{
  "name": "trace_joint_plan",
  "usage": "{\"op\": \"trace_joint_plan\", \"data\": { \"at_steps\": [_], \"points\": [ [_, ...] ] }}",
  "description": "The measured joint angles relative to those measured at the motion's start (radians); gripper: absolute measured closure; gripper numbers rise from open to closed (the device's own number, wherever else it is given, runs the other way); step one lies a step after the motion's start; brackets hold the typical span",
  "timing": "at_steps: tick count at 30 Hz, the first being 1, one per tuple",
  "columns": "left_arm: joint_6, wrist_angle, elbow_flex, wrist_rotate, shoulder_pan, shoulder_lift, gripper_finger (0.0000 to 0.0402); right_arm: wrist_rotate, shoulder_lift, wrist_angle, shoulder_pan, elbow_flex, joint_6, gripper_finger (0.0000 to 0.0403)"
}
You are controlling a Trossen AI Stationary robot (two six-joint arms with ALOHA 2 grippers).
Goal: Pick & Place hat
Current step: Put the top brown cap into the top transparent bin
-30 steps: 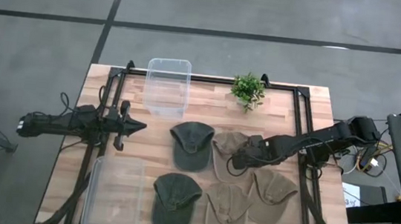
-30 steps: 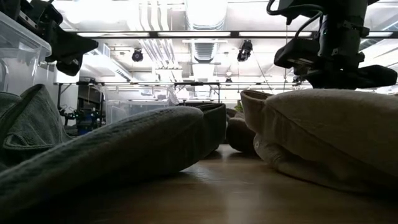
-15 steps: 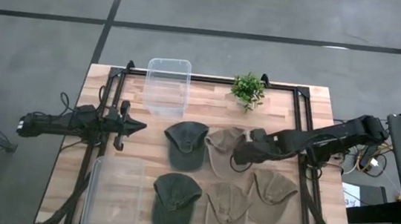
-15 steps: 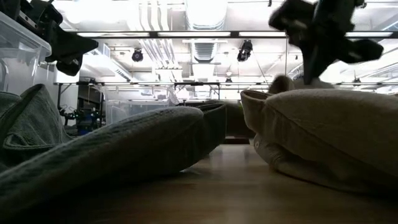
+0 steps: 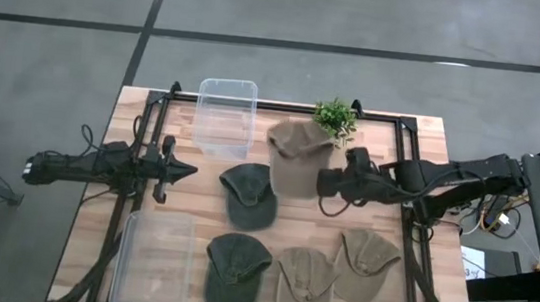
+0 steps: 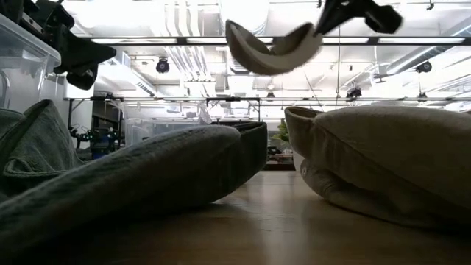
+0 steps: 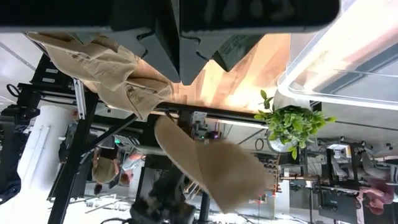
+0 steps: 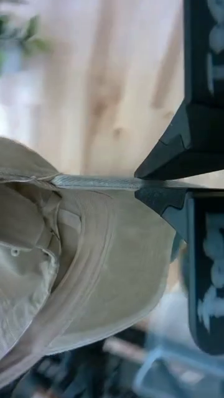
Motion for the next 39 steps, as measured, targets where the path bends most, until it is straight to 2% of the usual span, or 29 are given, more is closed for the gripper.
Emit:
{"op": "trace_joint_plan", "data": {
  "at_steps": [2, 6, 10, 18, 24, 29, 34, 39],
  "points": [
    [0.000, 0.000, 0.000, 0.000, 0.000, 0.000, 0.0402, 0.027, 0.016, 0.062, -0.019, 0.014, -0.041, 0.0391],
    [0.000, 0.000, 0.000, 0.000, 0.000, 0.000, 0.0402, 0.001, 0.067, 0.207, -0.073, 0.046, -0.149, 0.0391],
    [0.000, 0.000, 0.000, -0.004, 0.000, 0.000, 0.0402, -0.012, 0.143, 0.312, -0.143, 0.083, -0.157, 0.0390],
    [0.000, 0.000, 0.000, -0.004, 0.000, 0.000, 0.0402, -0.100, 0.324, 0.534, -0.291, 0.212, -0.377, 0.0390],
    [0.000, -0.001, 0.000, -0.003, 0.000, 0.000, 0.0402, -0.184, 0.470, 0.559, -0.376, 0.371, -0.489, 0.0390],
    [0.000, 0.000, 0.000, -0.003, 0.000, 0.005, 0.0402, -0.197, 0.596, 0.555, -0.422, 0.502, -0.572, 0.0390],
    [0.000, 0.000, 0.000, -0.003, 0.000, 0.005, 0.0402, -0.296, 0.699, 0.539, -0.473, 0.602, -0.557, 0.0390],
    [0.000, 0.000, 0.000, -0.002, 0.000, 0.005, 0.0402, -0.328, 0.804, 0.417, -0.497, 0.724, -0.507, 0.0390]
  ]
}}
